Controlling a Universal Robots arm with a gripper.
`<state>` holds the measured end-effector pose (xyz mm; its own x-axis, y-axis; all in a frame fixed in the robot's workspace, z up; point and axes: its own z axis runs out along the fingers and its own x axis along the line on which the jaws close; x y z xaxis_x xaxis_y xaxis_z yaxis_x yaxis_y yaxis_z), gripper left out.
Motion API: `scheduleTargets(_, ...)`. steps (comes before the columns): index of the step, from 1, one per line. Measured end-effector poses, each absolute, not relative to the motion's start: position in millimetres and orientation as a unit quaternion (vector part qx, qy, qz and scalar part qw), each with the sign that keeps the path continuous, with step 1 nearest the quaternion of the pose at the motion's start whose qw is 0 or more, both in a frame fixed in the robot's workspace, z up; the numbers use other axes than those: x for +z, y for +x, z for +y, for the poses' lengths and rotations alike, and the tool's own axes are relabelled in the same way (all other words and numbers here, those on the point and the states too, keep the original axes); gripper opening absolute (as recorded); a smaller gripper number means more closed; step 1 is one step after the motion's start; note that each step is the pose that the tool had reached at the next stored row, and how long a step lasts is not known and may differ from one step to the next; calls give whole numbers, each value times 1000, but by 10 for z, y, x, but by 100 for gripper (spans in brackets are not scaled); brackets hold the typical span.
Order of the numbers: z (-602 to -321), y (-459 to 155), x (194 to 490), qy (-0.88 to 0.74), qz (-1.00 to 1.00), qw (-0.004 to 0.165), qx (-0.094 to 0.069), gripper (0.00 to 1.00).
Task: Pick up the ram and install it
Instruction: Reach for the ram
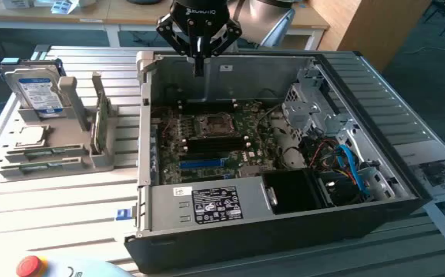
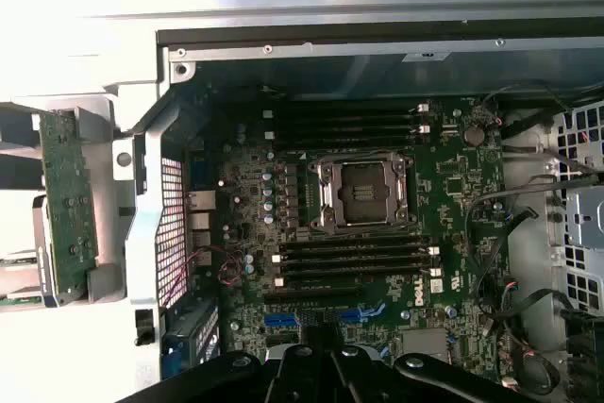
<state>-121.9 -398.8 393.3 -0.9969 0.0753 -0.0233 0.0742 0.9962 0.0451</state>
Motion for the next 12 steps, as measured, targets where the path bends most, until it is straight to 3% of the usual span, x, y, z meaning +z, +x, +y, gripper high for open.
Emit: scheduleTargets(12,-3988,-1219,3933,37,999,12,22,10)
